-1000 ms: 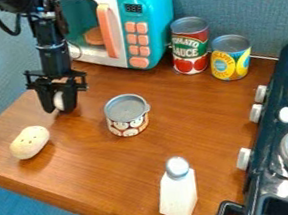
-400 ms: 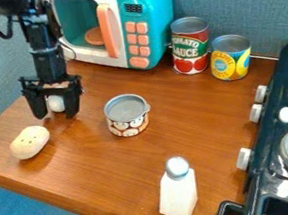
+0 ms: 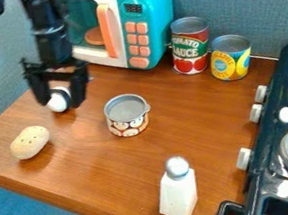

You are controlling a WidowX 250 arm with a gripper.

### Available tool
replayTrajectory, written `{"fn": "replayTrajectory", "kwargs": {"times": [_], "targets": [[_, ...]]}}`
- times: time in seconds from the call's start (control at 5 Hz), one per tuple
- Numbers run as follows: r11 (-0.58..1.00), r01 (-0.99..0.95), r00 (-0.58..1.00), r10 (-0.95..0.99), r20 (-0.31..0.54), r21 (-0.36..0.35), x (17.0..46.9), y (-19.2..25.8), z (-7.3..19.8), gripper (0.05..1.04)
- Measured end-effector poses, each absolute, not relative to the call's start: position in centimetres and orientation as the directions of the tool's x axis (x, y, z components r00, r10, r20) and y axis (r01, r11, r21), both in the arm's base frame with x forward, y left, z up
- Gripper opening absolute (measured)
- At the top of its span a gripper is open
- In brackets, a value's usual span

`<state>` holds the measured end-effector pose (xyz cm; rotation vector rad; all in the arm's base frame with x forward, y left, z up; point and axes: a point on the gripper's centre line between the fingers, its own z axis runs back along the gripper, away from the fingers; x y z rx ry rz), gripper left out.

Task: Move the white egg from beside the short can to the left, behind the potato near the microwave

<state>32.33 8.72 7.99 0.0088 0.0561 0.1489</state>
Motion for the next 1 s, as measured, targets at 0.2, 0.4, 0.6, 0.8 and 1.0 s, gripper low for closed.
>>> {"fn": "replayTrajectory", "kwargs": {"times": [0.2,0.4,0.6,0.8,1.0], "targets": [[1.000,-0.016,1.000,0.016,0.026,-0.006,30.8,4.8,11.1,1.001],[0.995,0.070,0.997,-0.068,0.024,-0.074,28.3,0.9,12.5,1.001],[0.982,0.185,0.983,-0.184,0.023,-0.047,26.3,-3.3,12.9,1.001],[0.975,0.221,0.975,-0.221,0.011,-0.030,25.6,-4.9,12.8,1.001],[0.986,0.164,0.986,-0.165,0.030,0.027,25.5,-4.8,13.5,1.001]]}}
